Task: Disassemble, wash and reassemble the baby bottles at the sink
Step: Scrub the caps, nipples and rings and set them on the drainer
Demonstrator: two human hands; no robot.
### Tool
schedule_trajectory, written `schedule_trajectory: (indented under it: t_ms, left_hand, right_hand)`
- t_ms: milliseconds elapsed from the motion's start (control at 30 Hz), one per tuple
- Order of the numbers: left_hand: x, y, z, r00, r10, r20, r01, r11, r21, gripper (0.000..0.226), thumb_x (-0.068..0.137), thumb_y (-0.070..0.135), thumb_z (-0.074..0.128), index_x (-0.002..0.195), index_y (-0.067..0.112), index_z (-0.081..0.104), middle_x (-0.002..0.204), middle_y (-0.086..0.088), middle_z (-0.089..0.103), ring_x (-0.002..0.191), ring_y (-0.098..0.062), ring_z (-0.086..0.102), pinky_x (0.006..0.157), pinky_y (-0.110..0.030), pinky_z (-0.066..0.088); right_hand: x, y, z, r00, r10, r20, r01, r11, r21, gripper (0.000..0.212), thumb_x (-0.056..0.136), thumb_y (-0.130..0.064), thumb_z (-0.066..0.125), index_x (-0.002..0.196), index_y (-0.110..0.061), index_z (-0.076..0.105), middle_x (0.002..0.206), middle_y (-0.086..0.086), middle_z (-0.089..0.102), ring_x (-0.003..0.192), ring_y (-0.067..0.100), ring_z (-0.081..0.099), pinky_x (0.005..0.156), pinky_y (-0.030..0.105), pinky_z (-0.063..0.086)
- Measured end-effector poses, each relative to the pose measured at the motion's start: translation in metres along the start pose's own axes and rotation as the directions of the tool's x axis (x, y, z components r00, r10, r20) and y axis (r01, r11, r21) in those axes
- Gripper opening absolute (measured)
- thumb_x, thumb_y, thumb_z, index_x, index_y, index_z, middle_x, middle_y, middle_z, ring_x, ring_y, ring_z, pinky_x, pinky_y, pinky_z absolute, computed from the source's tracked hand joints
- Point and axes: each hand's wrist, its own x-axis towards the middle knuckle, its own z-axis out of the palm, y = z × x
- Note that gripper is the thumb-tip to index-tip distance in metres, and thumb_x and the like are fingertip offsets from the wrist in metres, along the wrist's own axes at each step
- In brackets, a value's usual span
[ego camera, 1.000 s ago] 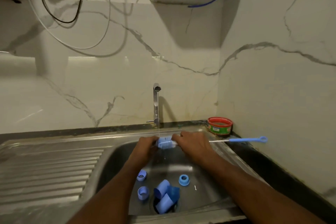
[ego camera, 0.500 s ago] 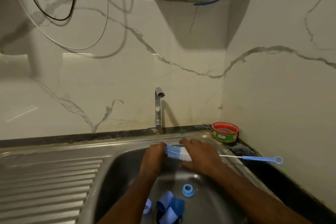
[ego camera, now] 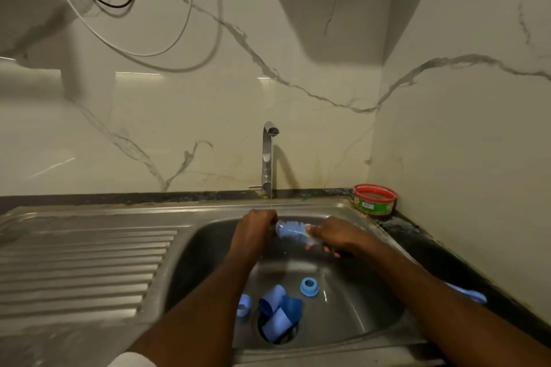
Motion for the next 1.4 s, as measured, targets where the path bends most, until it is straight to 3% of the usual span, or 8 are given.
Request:
schedule_trajectory:
  t_ms: [100,200,333,667,900,1033,1200,1400]
  left_hand:
    - [-0.002,0.001,0.001,0.992,-0.121,0.037,0.122,0.992,-0.024,0.025,0.091,0.036,0.072,0.111,0.025,0.063,0.105,0.002,0.065,0.094,-0.011,0.063,0.09,-0.036,0.055]
    - [-0.009,-0.012,-0.001,0.974,-0.227,-0.019,0.227,0.974,-0.017,0.019,0.091,0.027,0.072,0.108,0.022,0.066,0.104,0.0,0.066,0.093,-0.012,0.064,0.09,-0.034,0.056]
    - [-0.009,-0.011,-0.006,0.968,-0.252,0.017,0.252,0.966,-0.049,0.018,0.092,0.028,0.072,0.107,0.019,0.069,0.102,-0.002,0.069,0.091,-0.014,0.065,0.092,-0.036,0.056]
    - [-0.007,0.006,-0.002,0.915,-0.402,-0.038,0.369,0.869,-0.33,0.025,0.087,0.022,0.079,0.108,0.013,0.069,0.1,-0.003,0.072,0.095,-0.015,0.067,0.081,-0.025,0.049]
    - [-0.008,0.001,-0.002,0.935,-0.347,-0.068,0.299,0.879,-0.371,0.025,0.088,0.02,0.078,0.111,0.013,0.073,0.106,-0.007,0.075,0.103,-0.02,0.069,0.092,-0.029,0.051]
    - [-0.009,0.003,-0.003,0.954,-0.296,-0.052,0.257,0.893,-0.371,0.035,0.094,0.016,0.071,0.128,0.011,0.066,0.117,-0.008,0.071,0.11,-0.021,0.067,0.094,-0.025,0.049]
    - [-0.009,0.008,-0.007,0.945,-0.326,-0.004,0.28,0.819,-0.501,0.043,0.097,0.009,0.065,0.138,0.011,0.055,0.112,-0.006,0.068,0.089,-0.009,0.066,0.062,-0.016,0.057]
    - [-0.007,0.014,-0.013,0.942,-0.31,-0.125,0.217,0.852,-0.476,0.027,0.089,0.012,0.076,0.109,0.02,0.062,0.099,0.003,0.068,0.088,-0.007,0.066,0.067,-0.013,0.053]
  right_hand:
    - [-0.004,0.004,-0.007,0.971,-0.148,-0.19,0.054,0.901,-0.43,0.047,0.102,-0.057,0.043,0.109,-0.018,0.068,0.109,0.004,0.068,0.095,0.016,0.061,0.09,0.035,0.05]
    - [-0.011,0.008,-0.017,0.922,-0.234,-0.307,0.003,0.801,-0.598,0.048,0.099,-0.062,0.045,0.11,-0.022,0.067,0.108,0.002,0.069,0.093,0.016,0.062,0.083,0.036,0.053]
    - [-0.011,0.013,-0.013,0.93,-0.215,-0.298,0.001,0.812,-0.583,0.048,0.099,-0.062,0.046,0.113,-0.022,0.068,0.111,0.003,0.069,0.09,0.016,0.059,0.076,0.033,0.047]
    - [-0.005,0.016,-0.003,0.962,-0.172,-0.211,0.039,0.855,-0.518,0.053,0.099,-0.063,0.043,0.116,-0.019,0.066,0.115,0.006,0.068,0.099,0.02,0.062,0.09,0.037,0.051]
    - [-0.003,0.016,-0.005,0.964,-0.16,-0.214,0.032,0.864,-0.503,0.053,0.1,-0.061,0.044,0.115,-0.016,0.067,0.115,0.007,0.068,0.092,0.017,0.057,0.085,0.033,0.046]
    - [-0.003,0.017,-0.004,0.96,-0.167,-0.223,0.042,0.878,-0.477,0.051,0.1,-0.06,0.045,0.108,-0.016,0.068,0.096,0.002,0.063,0.086,0.015,0.055,0.085,0.033,0.047]
    - [-0.003,0.018,-0.004,0.959,-0.182,-0.218,0.06,0.881,-0.469,0.049,0.101,-0.058,0.045,0.107,-0.015,0.068,0.09,-0.001,0.056,0.085,0.014,0.055,0.083,0.032,0.046]
    - [-0.004,0.017,-0.005,0.958,-0.186,-0.217,0.062,0.878,-0.475,0.05,0.1,-0.06,0.045,0.107,-0.017,0.069,0.103,0.005,0.068,0.088,0.015,0.057,0.087,0.034,0.049]
